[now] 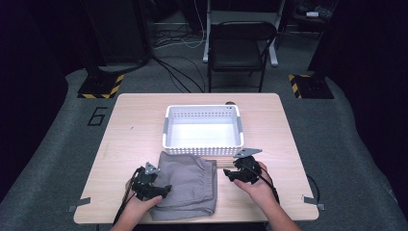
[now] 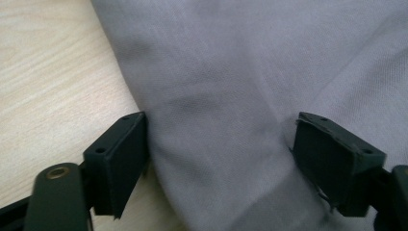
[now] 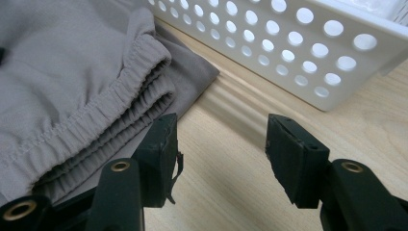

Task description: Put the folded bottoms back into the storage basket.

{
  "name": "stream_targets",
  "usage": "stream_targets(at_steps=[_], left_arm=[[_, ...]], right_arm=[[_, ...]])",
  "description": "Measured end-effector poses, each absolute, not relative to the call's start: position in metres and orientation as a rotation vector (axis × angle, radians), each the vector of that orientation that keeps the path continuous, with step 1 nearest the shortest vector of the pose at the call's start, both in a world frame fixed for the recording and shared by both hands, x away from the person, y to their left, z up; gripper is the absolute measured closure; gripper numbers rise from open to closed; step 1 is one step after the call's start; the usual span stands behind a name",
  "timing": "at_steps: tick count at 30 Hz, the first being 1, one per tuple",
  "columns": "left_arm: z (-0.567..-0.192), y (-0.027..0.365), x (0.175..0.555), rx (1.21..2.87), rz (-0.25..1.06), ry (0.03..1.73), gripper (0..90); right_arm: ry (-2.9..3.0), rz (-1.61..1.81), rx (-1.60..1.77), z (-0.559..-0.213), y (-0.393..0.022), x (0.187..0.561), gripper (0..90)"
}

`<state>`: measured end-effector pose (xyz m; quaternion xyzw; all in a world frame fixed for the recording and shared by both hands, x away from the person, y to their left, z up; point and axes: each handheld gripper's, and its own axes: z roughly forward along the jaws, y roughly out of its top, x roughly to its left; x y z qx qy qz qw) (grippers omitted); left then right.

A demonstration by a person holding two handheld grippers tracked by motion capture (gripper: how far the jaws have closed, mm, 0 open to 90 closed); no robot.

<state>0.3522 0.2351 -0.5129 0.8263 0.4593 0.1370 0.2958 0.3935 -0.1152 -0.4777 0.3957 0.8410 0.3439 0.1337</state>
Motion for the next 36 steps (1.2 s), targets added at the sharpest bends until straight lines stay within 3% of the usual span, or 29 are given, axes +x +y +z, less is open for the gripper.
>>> stream_targets(at_steps=[12,27,36], left_arm=[[-0.513,0.235,0.352,2.185,0.372,1.208,23.9],[-0.516,0.236,0.35,2.163,0.381,1.192,23.9],[-0.516,0.236,0.35,2.165,0.382,1.191,23.7]], right_arm=[[2.424,1.004,1.158,-0.485,-0.097,0.398,43.3],[2.345,1.023,1.386,-0.5,-0.075,0.423,45.0],[2.34,1.037,1.334,-0.5,-0.071,0.427,45.1]])
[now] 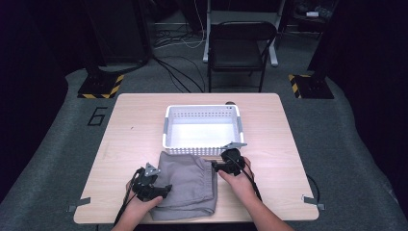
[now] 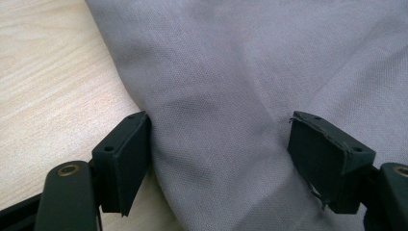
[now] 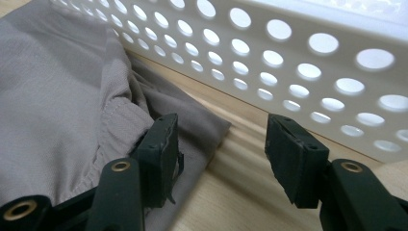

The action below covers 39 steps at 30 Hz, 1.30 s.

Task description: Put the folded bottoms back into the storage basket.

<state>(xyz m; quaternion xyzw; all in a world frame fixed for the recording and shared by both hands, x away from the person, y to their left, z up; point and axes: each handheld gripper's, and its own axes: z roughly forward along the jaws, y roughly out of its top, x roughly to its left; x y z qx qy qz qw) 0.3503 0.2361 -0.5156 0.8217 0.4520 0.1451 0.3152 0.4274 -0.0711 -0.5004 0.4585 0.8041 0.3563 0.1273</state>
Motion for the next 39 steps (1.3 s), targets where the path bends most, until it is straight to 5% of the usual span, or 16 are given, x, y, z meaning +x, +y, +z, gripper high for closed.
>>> stream_targets(at_steps=[24,39], left_arm=[[-0.516,0.236,0.351,2.165,0.384,1.187,23.5],[-0.516,0.236,0.351,2.157,0.379,1.193,23.5]], right_arm=[[2.485,0.984,1.31,-0.506,-0.059,0.421,36.2],[2.52,0.984,1.286,-0.508,-0.054,0.414,38.8]])
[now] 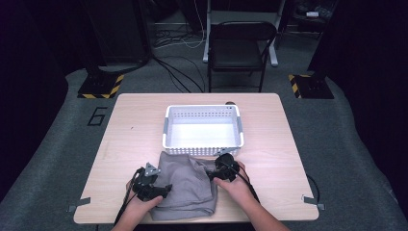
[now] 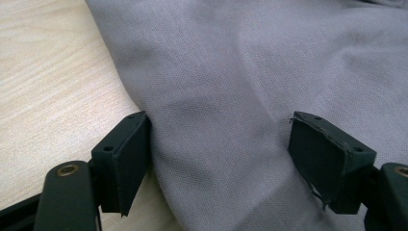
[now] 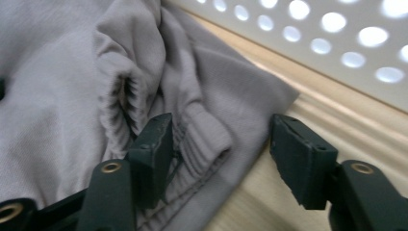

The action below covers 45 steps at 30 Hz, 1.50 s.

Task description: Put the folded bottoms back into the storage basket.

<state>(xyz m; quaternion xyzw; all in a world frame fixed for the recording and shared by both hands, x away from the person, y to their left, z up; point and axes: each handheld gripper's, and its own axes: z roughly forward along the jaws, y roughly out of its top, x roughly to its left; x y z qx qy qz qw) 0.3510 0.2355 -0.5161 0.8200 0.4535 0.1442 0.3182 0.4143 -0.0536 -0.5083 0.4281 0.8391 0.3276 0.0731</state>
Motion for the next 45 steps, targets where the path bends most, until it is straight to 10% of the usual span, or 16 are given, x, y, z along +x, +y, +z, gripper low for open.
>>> stream_targets(at_steps=[9,18,45], left_arm=[[-0.515,0.234,0.351,2.17,0.375,1.185,26.6],[-0.512,0.23,0.349,2.15,0.323,1.161,54.2],[-0.482,0.233,0.337,2.117,0.248,1.162,74.2]], right_arm=[[2.536,0.994,1.201,-0.51,-0.045,0.406,53.8],[2.553,1.038,1.107,-0.511,-0.04,0.399,75.6],[2.547,1.159,1.108,-0.479,-0.053,0.384,78.2]])
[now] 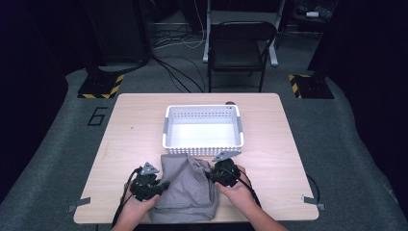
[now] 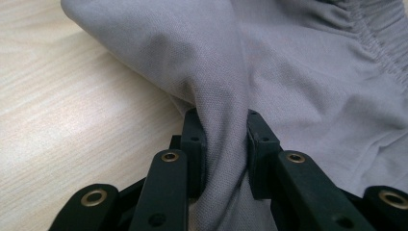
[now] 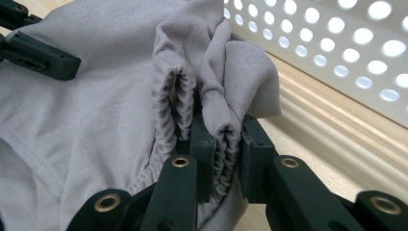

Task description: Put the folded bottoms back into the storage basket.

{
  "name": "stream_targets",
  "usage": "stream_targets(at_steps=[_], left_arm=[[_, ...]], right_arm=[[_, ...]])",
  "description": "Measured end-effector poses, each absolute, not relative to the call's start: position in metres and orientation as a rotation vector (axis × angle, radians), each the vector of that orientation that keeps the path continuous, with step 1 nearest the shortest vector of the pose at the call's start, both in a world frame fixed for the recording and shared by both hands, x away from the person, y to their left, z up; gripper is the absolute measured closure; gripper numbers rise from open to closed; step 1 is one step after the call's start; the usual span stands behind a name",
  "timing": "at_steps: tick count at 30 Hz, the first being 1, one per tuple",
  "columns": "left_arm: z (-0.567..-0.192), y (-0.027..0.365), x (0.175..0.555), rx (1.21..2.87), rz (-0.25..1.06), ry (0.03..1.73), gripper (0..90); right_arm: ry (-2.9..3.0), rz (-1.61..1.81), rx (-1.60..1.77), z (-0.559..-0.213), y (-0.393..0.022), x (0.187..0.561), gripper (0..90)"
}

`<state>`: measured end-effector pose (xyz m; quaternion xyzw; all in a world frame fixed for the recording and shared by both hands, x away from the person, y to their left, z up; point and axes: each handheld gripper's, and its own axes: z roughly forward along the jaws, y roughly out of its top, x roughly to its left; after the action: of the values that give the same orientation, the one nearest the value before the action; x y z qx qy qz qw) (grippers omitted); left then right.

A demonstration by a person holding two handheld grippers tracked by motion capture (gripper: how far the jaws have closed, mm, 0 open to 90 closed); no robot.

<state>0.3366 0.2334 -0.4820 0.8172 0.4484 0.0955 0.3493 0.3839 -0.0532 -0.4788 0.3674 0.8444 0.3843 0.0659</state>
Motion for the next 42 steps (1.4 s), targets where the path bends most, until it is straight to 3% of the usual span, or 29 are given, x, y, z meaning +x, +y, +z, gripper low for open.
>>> stream_targets(at_steps=[17,42], left_arm=[[-0.463,0.231,0.332,2.102,0.198,1.131,74.3],[-0.434,0.217,0.335,2.049,0.26,1.2,74.3]], right_arm=[[2.52,1.208,1.121,-0.46,-0.066,0.381,77.7],[2.532,1.074,1.245,-0.428,-0.07,0.388,77.8]])
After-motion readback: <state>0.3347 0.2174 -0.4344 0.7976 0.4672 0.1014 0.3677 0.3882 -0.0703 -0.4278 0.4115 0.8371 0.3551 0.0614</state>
